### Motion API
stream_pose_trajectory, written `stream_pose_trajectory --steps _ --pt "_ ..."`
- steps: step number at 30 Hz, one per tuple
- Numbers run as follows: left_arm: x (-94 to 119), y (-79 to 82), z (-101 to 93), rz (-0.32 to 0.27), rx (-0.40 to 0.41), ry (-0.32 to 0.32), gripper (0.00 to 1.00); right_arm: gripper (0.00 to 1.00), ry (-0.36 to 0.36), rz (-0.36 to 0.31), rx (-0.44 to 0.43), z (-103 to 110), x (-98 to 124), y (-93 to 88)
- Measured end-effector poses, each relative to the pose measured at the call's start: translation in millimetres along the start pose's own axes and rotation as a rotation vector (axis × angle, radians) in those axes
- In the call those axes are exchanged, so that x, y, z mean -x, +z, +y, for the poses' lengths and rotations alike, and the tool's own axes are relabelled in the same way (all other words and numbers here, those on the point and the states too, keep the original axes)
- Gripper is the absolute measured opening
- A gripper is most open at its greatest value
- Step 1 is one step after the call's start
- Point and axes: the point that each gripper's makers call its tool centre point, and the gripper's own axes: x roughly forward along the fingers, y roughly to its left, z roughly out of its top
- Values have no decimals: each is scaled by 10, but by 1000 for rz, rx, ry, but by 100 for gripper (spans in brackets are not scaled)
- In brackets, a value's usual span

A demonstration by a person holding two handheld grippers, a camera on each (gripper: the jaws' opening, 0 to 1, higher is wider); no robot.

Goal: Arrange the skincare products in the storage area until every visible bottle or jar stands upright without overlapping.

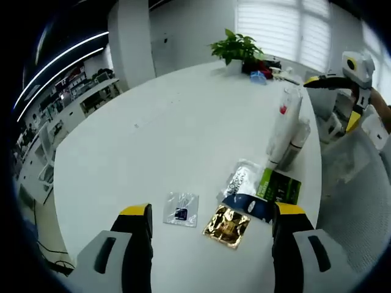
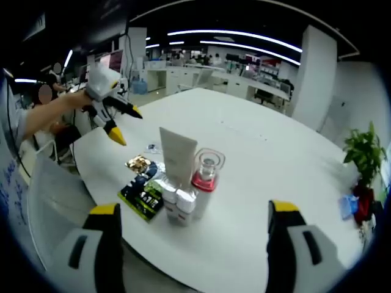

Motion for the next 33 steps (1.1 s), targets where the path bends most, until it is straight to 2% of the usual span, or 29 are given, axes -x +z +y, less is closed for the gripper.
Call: stream_pose_trajectory --steps 2,6,20,25,33 --pt "-83 -52 67 35 -14 3 74 100 0 2 -1 0 -2 -4" --pt "-214 -92 181 62 -23 13 70 100 -2 6 -6 2 -10 -12" --pt "-561 -276 255 160 -29 -1 58 100 -10 14 -27 22 -26 -42" --pt "-671 -407 352 207 -25 -4 55 100 -13 19 -33 26 -16 -62" --pt "-762 -431 378 224 -16 -7 51 100 -19 25 -42 15 -6 -89"
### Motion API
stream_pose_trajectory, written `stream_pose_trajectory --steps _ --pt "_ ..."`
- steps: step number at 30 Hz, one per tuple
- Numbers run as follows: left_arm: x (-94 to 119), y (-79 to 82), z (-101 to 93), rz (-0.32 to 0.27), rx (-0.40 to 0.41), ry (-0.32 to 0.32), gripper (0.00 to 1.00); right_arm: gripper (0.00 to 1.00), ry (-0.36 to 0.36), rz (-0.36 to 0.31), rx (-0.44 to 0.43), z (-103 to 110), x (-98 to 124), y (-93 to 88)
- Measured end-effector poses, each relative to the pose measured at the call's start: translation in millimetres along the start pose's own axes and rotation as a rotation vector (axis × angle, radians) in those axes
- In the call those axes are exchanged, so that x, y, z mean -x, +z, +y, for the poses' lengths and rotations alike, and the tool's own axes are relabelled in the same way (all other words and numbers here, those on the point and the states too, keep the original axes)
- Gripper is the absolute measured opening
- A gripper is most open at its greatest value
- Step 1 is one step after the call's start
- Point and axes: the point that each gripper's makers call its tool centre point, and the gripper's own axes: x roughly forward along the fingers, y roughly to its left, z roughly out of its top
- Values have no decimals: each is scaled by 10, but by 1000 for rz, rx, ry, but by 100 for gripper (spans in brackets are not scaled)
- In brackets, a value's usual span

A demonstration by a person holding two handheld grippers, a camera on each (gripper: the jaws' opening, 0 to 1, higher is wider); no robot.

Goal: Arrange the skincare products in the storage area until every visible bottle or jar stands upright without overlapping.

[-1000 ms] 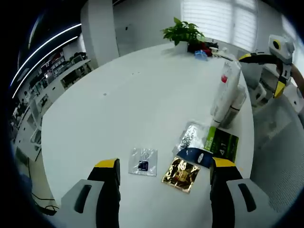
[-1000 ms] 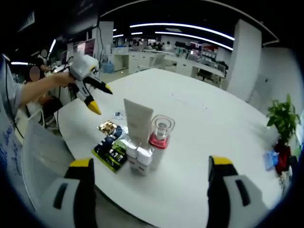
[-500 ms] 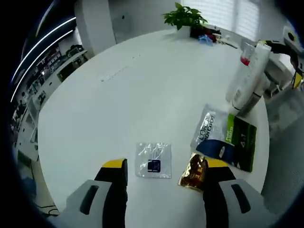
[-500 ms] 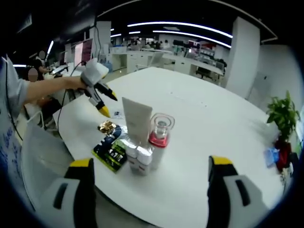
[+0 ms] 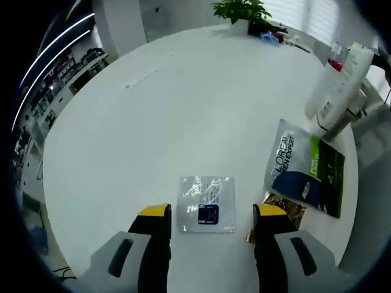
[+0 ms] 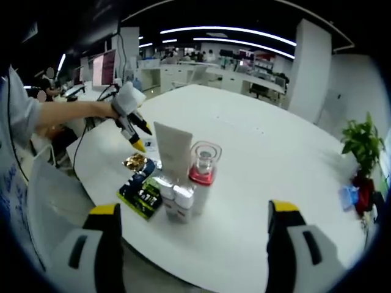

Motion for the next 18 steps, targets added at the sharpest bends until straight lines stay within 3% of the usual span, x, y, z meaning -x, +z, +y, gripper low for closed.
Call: stream_pose_trajectory --steps 18 --pt "-66 -31 3 29 22 -5 44 100 -14 -5 -12 -45 30 -12"
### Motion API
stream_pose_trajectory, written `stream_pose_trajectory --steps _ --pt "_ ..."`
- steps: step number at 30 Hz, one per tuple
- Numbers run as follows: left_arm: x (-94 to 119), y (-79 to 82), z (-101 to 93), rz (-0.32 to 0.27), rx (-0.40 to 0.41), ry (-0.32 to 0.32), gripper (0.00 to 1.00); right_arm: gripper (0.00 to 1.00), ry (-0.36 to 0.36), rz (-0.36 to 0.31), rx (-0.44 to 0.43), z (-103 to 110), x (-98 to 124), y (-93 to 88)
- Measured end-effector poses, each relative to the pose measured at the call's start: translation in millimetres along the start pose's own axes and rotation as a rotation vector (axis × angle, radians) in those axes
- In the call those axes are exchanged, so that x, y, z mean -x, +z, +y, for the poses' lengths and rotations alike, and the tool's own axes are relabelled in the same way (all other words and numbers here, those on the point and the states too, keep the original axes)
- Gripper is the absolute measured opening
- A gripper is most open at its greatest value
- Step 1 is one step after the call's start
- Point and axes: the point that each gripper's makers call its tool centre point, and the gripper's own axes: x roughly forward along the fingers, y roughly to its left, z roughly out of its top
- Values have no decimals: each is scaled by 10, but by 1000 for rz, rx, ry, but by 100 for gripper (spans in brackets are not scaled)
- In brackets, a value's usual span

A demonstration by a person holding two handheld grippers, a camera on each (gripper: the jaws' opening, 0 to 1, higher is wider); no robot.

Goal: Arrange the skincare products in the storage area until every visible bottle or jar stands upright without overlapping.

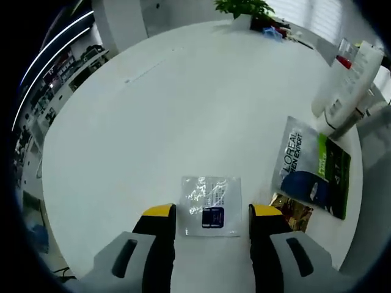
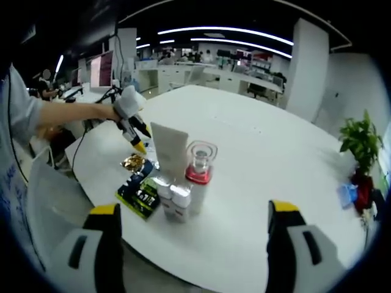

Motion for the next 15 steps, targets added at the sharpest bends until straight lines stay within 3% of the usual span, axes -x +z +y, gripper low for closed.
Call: stream_pose_trajectory --steps 15 --pt "3 13 22 -6 27 -1 36 100 8 -7 2 18 15 -6"
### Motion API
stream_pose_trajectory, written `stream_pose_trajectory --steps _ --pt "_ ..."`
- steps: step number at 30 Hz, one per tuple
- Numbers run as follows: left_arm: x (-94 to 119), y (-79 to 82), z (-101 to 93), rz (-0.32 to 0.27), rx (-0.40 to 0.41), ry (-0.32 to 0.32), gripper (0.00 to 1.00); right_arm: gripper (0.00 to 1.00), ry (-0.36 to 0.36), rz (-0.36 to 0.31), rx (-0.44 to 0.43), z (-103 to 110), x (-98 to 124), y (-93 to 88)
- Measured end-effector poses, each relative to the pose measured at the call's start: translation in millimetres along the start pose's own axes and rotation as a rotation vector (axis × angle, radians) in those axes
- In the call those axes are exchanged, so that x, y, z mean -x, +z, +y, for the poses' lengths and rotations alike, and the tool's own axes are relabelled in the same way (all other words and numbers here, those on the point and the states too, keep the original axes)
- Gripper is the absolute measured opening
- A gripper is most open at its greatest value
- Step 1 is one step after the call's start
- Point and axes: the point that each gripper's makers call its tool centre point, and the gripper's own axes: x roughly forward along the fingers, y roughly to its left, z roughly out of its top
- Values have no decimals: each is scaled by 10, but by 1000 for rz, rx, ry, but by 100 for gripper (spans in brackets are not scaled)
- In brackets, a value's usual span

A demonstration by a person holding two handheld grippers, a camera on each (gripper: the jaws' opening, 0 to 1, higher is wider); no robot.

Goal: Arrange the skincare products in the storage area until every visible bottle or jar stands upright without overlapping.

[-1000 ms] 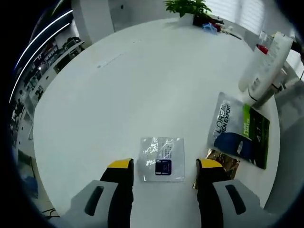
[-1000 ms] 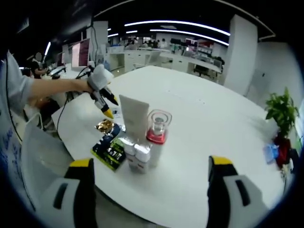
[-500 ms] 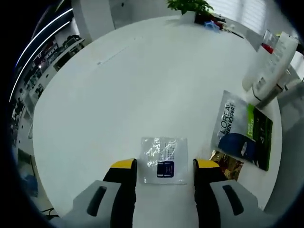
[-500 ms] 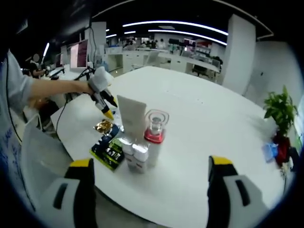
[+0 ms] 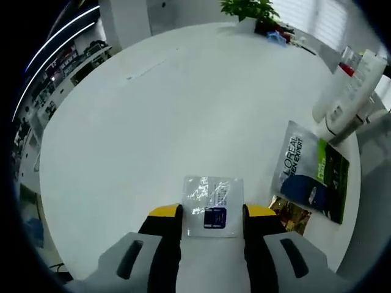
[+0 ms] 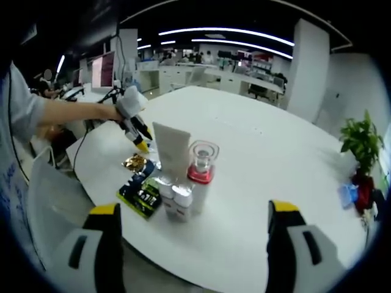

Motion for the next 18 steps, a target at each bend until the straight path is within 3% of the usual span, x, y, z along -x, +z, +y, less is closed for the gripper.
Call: stream_pose_trajectory --steps 8,18 --pt "19 -32 -6 16 -10 -2 36 100 -5 -8 -7 -16 14 14" --pt "216 -8 -68 -3 -39 12 36 100 -1 -19 -3 -1 25 27"
